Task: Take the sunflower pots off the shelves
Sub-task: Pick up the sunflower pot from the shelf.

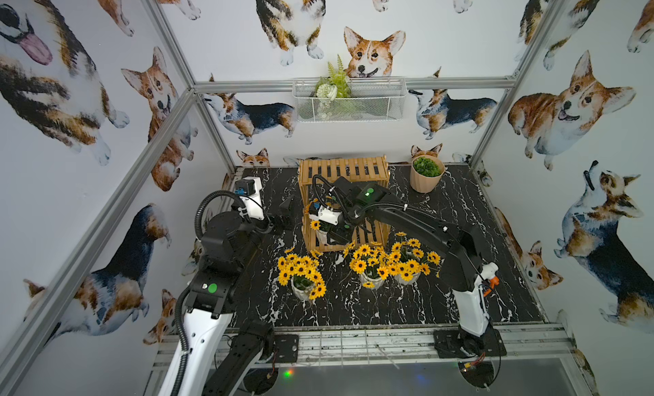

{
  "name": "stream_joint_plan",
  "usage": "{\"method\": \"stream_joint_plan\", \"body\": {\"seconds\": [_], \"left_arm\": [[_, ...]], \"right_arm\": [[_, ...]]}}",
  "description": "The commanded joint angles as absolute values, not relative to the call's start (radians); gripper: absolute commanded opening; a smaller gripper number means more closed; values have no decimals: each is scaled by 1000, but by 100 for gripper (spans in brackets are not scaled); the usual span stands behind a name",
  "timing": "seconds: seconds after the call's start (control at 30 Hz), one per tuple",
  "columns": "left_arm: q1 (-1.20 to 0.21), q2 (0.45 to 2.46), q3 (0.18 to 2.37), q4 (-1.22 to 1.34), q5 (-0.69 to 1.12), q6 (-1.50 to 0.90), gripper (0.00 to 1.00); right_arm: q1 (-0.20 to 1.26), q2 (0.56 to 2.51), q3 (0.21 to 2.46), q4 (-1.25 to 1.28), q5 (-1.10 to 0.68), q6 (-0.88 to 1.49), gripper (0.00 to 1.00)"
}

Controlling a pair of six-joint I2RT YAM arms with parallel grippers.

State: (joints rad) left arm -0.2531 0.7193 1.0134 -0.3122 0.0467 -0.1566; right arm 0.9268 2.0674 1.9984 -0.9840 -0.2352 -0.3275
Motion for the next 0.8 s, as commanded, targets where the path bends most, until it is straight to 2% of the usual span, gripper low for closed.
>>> {"method": "stream_joint_plan", "body": {"seconds": [0.0, 0.4, 0.77], "left_arm": [[-252, 720, 1029, -305, 46, -143, 100], [-252, 722, 1038, -315, 43, -140, 100], [-252, 721, 1045, -320, 41, -137, 100]], "right_arm": [[926, 2093, 2031, -1015, -233, -389, 57], [914, 2148, 2056, -1013, -226, -430, 51], [909, 2196, 2100, -997, -208, -447, 50]]}}
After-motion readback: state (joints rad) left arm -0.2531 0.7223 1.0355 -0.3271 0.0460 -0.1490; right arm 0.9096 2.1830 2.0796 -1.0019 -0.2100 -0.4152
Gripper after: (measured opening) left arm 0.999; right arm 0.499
